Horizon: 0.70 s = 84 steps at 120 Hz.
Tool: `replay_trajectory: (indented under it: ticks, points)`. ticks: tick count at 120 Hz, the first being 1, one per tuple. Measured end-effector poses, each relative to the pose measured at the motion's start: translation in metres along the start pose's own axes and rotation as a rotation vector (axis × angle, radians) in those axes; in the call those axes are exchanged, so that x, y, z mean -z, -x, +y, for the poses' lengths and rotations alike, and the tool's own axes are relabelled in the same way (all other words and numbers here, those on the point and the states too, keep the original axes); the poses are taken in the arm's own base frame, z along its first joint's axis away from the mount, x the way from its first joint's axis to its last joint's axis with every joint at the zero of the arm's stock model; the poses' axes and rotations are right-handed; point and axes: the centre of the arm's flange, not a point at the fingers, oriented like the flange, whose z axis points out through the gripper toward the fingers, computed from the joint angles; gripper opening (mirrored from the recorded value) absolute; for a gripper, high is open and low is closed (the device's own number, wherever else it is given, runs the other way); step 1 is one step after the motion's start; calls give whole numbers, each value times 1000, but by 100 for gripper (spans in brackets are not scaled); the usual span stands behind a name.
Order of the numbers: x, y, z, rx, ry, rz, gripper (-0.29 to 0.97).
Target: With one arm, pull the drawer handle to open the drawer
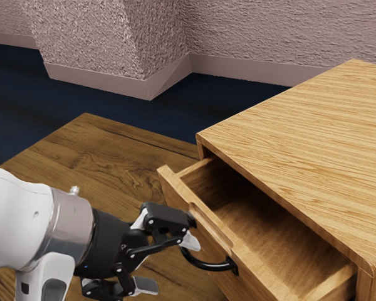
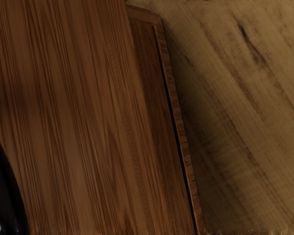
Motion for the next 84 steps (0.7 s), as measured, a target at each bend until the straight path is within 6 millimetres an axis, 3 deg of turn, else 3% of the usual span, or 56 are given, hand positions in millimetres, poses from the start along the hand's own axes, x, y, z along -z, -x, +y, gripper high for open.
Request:
replay_trajectory:
  ticks: [19, 29, 38, 45, 49, 54, 72, 84]
  points:
    - [9, -3, 24, -1, 11, 14, 70]
    - [14, -2, 41, 0, 17, 15, 67]
    - [27, 0, 55, 5, 5, 13, 57]
    - [40, 1, 64, 5, -4, 9, 42]
    - [48, 2, 69, 4, -10, 2, 26]
    - [65, 4, 76, 4, -31, -10, -4]
    - [120, 13, 107, 53, -42, -13, 38]
    - [165, 29, 102, 122, -29, -36, 52]
